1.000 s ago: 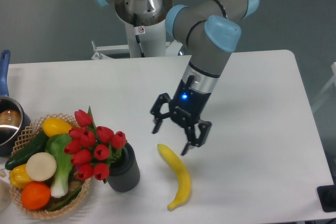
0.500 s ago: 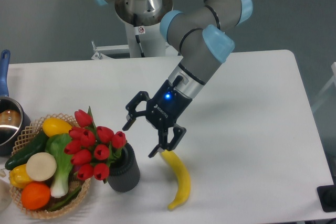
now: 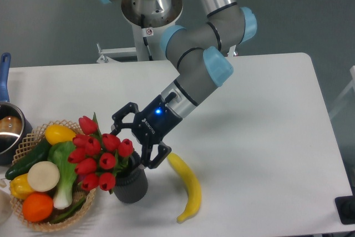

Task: Pick up the flowers from the vase
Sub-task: 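Close the gripper around the red tulip stems, then lift the tulips up out of the grey vase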

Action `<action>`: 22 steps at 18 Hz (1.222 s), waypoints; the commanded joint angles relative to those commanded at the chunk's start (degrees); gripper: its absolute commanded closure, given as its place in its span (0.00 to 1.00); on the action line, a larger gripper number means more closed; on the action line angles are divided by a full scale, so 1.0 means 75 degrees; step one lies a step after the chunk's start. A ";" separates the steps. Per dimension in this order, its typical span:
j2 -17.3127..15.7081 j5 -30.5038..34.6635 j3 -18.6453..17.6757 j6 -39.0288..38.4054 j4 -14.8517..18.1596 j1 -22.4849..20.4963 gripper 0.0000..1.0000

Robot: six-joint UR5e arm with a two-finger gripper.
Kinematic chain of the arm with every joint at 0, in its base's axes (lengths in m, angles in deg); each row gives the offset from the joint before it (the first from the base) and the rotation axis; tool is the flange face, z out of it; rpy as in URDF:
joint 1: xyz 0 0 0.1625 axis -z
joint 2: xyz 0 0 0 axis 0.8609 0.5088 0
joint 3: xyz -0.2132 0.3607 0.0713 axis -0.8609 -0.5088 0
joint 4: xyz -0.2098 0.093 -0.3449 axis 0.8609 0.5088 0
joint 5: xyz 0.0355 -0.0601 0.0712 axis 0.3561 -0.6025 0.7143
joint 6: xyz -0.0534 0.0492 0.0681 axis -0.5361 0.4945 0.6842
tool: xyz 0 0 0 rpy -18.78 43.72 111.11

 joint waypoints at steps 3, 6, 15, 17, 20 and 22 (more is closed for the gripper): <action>0.0000 -0.0012 -0.0035 -0.0012 -0.0011 -0.0093 1.00; -0.0070 -0.0058 0.0000 -0.0047 0.0000 -0.0258 1.00; -0.0597 -0.0526 0.0070 -0.1101 0.0000 -0.0398 1.00; -0.0761 -0.0726 0.0082 -0.1359 0.0000 -0.0527 1.00; -0.0902 -0.1159 0.0152 -0.1663 0.0000 -0.0668 1.00; -0.0902 -0.1417 0.0362 -0.2014 0.0000 -0.0726 1.00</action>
